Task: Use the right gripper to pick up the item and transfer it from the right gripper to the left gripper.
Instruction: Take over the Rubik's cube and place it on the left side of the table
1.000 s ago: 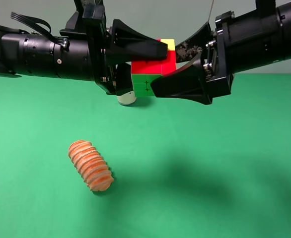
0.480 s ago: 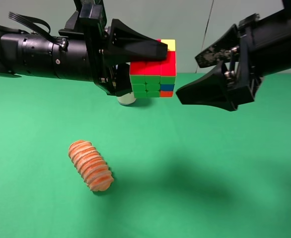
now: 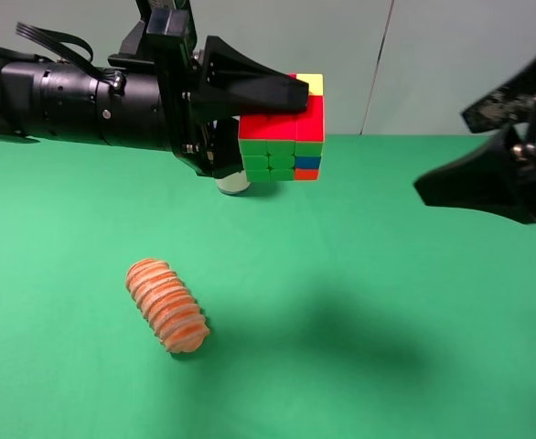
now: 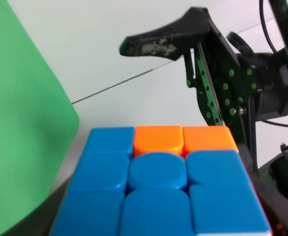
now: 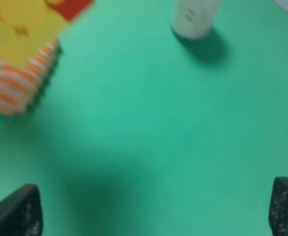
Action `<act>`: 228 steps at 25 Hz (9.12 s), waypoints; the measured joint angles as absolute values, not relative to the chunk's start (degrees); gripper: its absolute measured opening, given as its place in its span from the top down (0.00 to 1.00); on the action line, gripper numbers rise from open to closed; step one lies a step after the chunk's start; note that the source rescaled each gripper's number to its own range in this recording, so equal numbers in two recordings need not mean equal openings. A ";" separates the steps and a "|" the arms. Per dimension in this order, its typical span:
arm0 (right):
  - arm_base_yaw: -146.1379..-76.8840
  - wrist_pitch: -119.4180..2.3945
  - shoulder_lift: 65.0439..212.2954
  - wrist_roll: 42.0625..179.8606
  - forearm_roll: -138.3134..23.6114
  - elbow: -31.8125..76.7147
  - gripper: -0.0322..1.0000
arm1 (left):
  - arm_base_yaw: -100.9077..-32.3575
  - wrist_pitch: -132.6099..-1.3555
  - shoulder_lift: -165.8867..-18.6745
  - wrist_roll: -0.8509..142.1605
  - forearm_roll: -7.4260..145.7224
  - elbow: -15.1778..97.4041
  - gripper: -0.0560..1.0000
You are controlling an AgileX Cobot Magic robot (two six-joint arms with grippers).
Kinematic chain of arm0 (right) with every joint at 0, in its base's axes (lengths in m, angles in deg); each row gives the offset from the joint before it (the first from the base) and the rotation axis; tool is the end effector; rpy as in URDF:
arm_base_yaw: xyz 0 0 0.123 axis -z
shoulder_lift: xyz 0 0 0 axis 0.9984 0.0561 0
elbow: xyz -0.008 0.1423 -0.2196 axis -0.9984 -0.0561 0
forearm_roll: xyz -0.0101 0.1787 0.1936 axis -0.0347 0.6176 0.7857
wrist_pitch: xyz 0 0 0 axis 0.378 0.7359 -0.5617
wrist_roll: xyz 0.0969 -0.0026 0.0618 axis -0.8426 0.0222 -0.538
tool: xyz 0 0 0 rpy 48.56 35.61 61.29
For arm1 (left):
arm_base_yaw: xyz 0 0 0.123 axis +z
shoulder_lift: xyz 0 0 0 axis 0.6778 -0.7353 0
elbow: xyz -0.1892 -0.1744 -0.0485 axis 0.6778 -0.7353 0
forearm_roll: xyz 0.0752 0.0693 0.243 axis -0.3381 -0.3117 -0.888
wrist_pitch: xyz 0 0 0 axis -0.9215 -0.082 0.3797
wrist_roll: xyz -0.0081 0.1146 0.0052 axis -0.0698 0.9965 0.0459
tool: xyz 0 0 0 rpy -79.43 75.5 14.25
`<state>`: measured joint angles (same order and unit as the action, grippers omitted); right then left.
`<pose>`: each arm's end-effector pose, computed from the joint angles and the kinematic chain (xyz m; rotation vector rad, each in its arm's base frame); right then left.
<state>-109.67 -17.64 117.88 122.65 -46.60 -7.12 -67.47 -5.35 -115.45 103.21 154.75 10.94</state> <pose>0.1845 0.1084 0.3080 -1.0131 2.1208 0.2969 0.2497 -0.2293 0.1968 0.4869 2.1607 -1.8245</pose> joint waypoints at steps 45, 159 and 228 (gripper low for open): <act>-109.67 -6.51 66.86 84.55 -68.26 -27.82 0.00 | -67.47 -5.10 -115.45 104.89 154.75 10.94 0.94; -89.02 -7.14 65.15 84.55 -67.59 -28.60 0.00 | -51.12 -62.14 -87.45 63.93 93.74 -6.56 0.94; -89.02 -7.14 65.15 84.55 -67.59 -28.60 0.00 | -49.64 -46.97 -127.56 49.82 63.64 22.44 0.04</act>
